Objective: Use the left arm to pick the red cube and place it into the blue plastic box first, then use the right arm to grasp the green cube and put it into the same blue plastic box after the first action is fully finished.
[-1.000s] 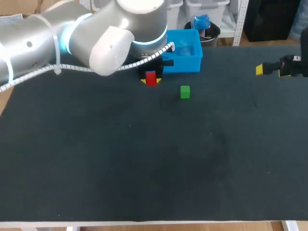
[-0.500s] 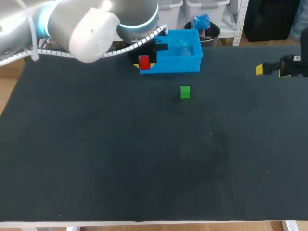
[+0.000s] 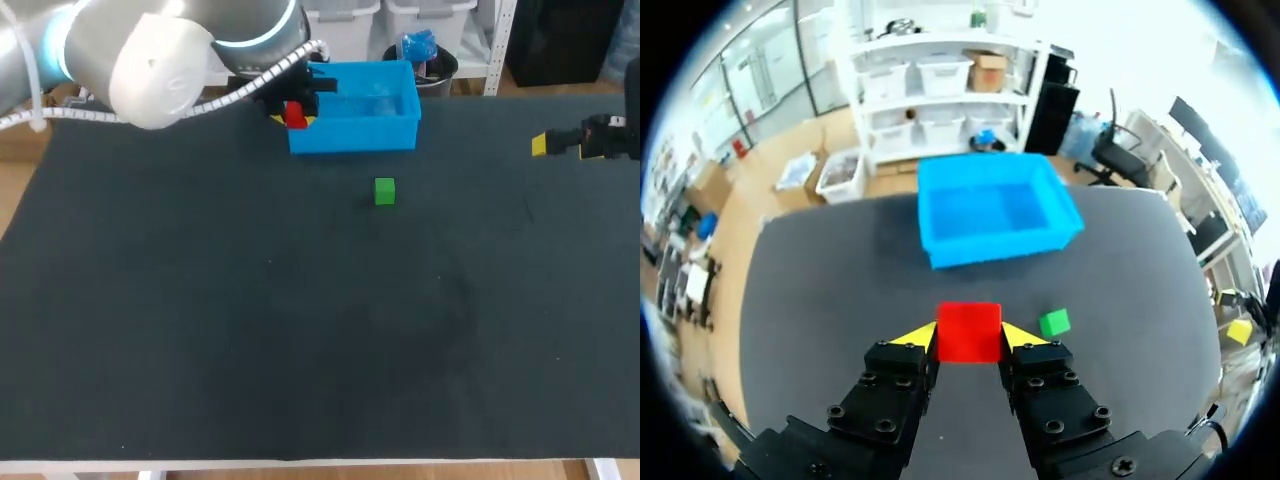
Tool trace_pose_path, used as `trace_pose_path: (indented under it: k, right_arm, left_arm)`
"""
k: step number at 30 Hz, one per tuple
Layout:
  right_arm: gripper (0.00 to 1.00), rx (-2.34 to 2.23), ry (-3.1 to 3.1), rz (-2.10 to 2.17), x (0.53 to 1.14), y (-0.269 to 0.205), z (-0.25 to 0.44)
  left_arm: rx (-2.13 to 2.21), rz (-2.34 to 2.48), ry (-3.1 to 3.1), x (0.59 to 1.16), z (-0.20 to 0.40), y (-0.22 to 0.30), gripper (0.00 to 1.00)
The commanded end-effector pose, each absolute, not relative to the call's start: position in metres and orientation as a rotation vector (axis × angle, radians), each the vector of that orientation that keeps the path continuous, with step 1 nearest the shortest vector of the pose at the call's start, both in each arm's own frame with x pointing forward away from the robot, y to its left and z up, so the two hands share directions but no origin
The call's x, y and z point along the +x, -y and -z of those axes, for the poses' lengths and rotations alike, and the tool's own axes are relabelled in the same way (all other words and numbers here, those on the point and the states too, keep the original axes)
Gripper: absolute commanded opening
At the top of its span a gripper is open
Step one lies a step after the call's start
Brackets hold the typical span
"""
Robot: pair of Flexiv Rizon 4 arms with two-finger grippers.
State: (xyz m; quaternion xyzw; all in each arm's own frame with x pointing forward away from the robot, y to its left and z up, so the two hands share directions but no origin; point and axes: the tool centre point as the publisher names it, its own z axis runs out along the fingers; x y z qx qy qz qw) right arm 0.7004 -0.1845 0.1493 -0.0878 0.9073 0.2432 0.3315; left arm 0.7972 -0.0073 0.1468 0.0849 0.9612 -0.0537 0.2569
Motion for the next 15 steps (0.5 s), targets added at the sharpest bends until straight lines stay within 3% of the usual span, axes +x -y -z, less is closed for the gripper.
trace_pose_path:
  k: [1,15]
  right_arm:
    - [1.00,-0.231,-2.372,-0.636,0.701,0.185,-0.149]
    - [1.00,-0.231,-2.372,-0.636,0.701,0.185,-0.149]
  left_arm:
    - [0.284,0.242,-2.557,0.793,-0.150,-0.008,0.00]
    - [0.473,0.365,-2.385,0.795,-0.162,-0.023,0.00]
